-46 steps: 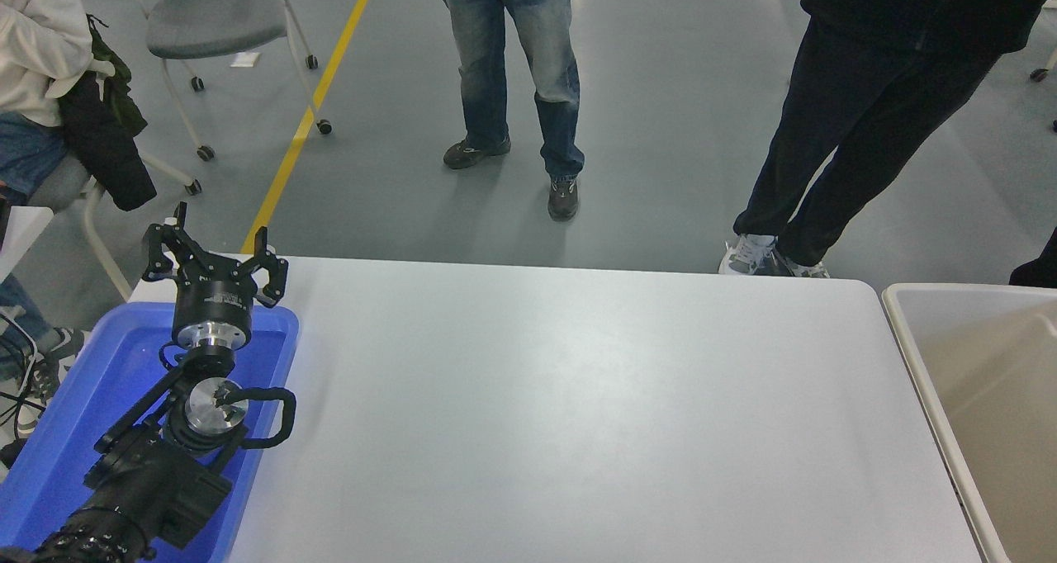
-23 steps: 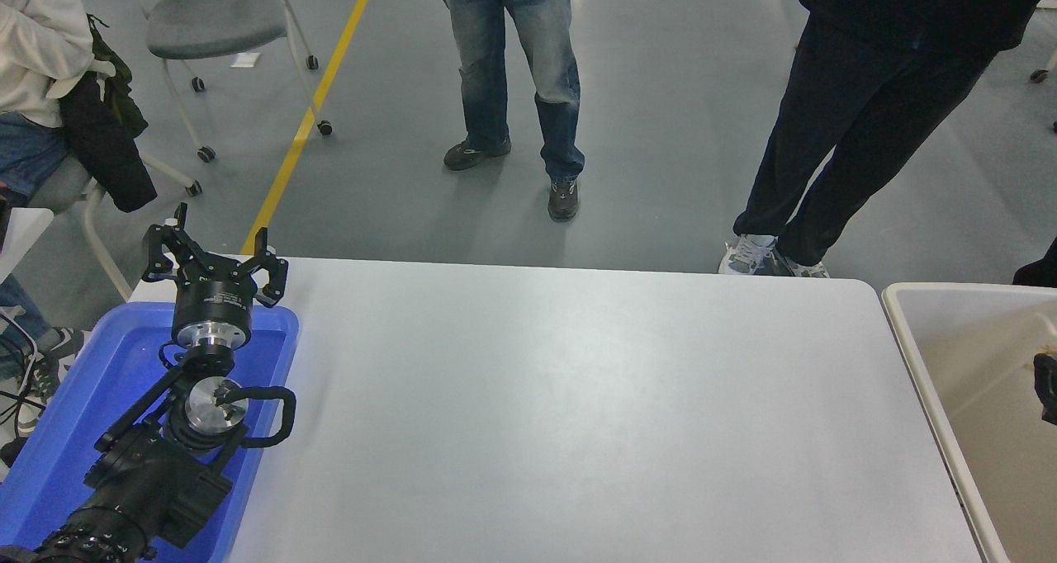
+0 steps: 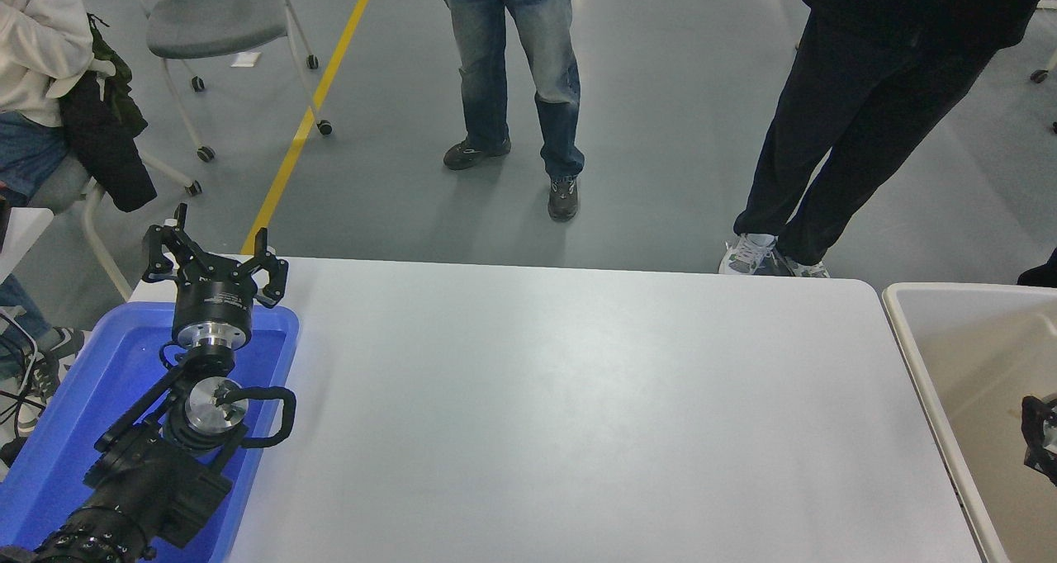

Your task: Pick up paper ball place in dustbin

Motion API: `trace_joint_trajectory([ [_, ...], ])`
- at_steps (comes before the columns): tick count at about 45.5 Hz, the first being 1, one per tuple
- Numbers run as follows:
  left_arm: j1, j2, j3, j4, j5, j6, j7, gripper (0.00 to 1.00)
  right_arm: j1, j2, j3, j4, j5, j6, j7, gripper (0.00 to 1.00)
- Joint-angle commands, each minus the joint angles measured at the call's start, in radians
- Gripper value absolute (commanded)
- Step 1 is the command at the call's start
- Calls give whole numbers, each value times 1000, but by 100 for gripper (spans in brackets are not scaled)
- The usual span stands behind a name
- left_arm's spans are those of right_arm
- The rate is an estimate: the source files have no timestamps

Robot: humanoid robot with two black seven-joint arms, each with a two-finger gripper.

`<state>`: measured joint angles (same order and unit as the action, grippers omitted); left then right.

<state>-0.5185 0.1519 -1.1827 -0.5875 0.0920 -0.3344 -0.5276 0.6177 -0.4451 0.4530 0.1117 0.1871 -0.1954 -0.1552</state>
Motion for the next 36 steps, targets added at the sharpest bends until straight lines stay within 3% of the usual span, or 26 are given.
trace_joint_trajectory([
  [1,0,0,0,-3,0,0,0,99,-6,0,-8,-3,-1,2,0,100],
  [25,0,0,0,0,0,0,0,99,59,-29,-17,20,-87,40,-11,100],
  [36,0,0,0,0,0,0,0,99,80,-227,-16,313,-213,36,-12,100],
])
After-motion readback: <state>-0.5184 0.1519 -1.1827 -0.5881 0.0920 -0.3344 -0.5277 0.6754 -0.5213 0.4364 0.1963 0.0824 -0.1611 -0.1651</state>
